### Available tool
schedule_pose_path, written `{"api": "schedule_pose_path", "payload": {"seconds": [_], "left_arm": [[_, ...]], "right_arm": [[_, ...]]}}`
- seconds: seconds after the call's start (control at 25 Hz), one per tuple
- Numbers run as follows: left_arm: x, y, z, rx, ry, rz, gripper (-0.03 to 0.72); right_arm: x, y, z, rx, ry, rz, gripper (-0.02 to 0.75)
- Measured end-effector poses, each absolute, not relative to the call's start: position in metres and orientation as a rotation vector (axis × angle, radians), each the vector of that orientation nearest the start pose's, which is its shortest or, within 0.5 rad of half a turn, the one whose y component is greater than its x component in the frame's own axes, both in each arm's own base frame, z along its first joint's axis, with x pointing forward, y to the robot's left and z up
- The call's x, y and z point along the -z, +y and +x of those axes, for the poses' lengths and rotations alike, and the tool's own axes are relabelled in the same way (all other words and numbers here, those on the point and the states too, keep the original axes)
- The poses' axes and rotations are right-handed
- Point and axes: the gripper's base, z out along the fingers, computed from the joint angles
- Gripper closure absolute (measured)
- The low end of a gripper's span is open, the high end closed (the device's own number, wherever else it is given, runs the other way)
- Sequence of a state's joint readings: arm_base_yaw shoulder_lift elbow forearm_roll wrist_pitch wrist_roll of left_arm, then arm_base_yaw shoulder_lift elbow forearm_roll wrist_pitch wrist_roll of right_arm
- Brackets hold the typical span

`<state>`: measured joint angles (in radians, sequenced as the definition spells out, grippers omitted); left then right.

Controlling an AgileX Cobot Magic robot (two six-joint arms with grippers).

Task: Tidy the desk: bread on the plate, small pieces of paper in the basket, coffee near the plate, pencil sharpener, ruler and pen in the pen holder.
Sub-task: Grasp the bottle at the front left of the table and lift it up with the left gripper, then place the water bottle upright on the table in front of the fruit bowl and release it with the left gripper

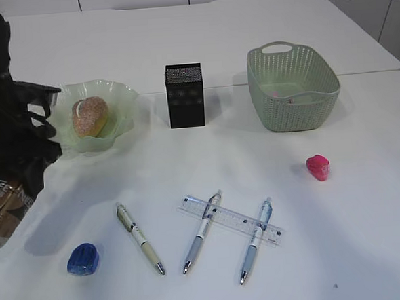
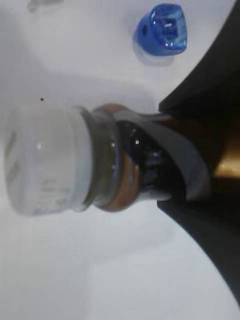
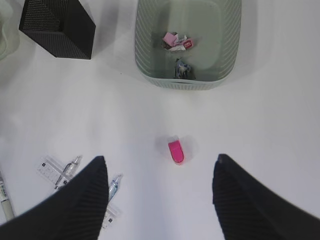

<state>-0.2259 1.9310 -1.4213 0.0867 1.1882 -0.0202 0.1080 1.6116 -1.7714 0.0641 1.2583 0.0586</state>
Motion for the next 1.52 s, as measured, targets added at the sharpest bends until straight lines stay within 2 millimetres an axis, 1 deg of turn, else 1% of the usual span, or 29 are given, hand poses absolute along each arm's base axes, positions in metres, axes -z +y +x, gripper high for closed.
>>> {"api": "schedule_pose_path", "payload": {"seconds": [0.04, 0.2, 0.44, 0.52, 0.64, 0.8, 0.92, 1.04, 1.2, 1.36, 1.52], "left_arm": [[-0.206, -0.076, 0.360, -0.124, 3.133, 0.370, 0.372], [-0.240, -0.075, 0.352, -0.089, 3.036, 0.340, 0.372], [-0.297, -0.072, 0.340, -0.032, 2.757, 0.308, 0.372], [-0.311, -0.071, 0.332, -0.012, 2.650, 0.299, 0.372], [-0.320, -0.068, 0.318, 0.013, 2.517, 0.291, 0.372], [-0.312, -0.064, 0.297, 0.047, 2.329, 0.286, 0.372], [-0.300, -0.063, 0.283, 0.081, 2.148, 0.281, 0.372], [-0.278, -0.063, 0.274, 0.111, 2.000, 0.278, 0.372], [-0.246, -0.063, 0.262, 0.145, 1.876, 0.274, 0.372], [-0.225, -0.064, 0.263, 0.139, 1.771, 0.302, 0.372], [-0.207, -0.066, 0.274, 0.137, 1.743, 0.292, 0.363]], "right_arm": [[-0.409, 0.042, 0.333, -0.148, 2.585, -0.061, 0.225], [-0.409, 0.042, 0.333, -0.148, 2.585, -0.061, 0.225], [-0.409, 0.042, 0.333, -0.148, 2.585, -0.061, 0.225], [-0.409, 0.042, 0.333, -0.148, 2.585, -0.061, 0.225], [-0.409, 0.042, 0.333, -0.148, 2.585, -0.061, 0.225], [-0.409, 0.042, 0.333, -0.148, 2.585, -0.061, 0.225], [-0.409, 0.042, 0.333, -0.148, 2.585, -0.061, 0.225], [-0.409, 0.042, 0.333, -0.148, 2.585, -0.061, 0.225], [-0.409, 0.041, 0.333, -0.141, 2.584, -0.067, 0.225], [-0.409, 0.040, 0.334, -0.111, 2.583, -0.071, 0.225], [-0.409, 0.037, 0.334, -0.079, 2.582, -0.072, 0.225]]}}
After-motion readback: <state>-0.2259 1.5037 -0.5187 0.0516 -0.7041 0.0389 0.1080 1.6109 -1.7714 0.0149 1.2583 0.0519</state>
